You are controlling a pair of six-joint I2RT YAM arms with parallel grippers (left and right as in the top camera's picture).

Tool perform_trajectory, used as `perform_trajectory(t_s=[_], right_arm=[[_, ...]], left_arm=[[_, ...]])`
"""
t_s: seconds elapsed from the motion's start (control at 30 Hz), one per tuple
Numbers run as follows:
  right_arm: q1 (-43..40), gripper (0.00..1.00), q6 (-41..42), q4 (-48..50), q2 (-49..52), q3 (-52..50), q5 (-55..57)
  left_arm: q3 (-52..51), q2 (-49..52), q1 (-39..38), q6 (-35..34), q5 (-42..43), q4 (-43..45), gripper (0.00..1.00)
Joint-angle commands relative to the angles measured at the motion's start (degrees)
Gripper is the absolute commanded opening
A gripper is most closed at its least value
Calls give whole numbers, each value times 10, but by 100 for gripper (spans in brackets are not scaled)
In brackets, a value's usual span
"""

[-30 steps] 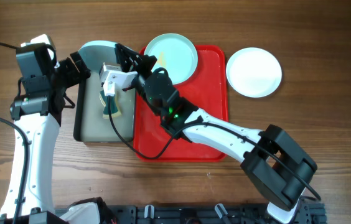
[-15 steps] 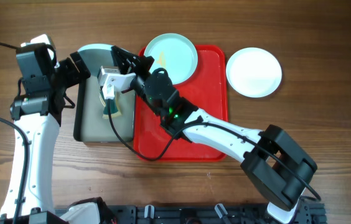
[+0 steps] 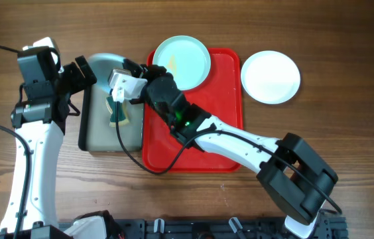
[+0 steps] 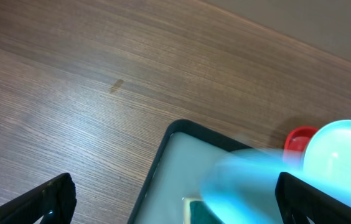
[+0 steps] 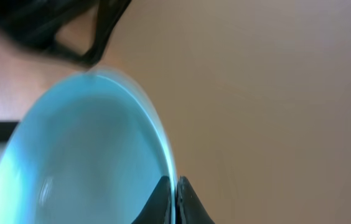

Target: Clean dirty plates on tray and stack at the side

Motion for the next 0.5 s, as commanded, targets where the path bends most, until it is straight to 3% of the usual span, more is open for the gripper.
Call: perform_trajectory(t_s=[0.0,0.13,0.33,0.47], right_arm=[[4,4,181,-51,9,3,-9],[-13,4,512,-113,9,3,-31],[-51,4,602,-177,-10,3,-203],[-86,4,625,-250,-89,3,-207]], left_arm=[[3,2,3,-5,-4,4,100],[3,2,3,-5,-4,4,100],[3,2,3,-5,-4,4,100],[3,2,3,-5,-4,4,100]])
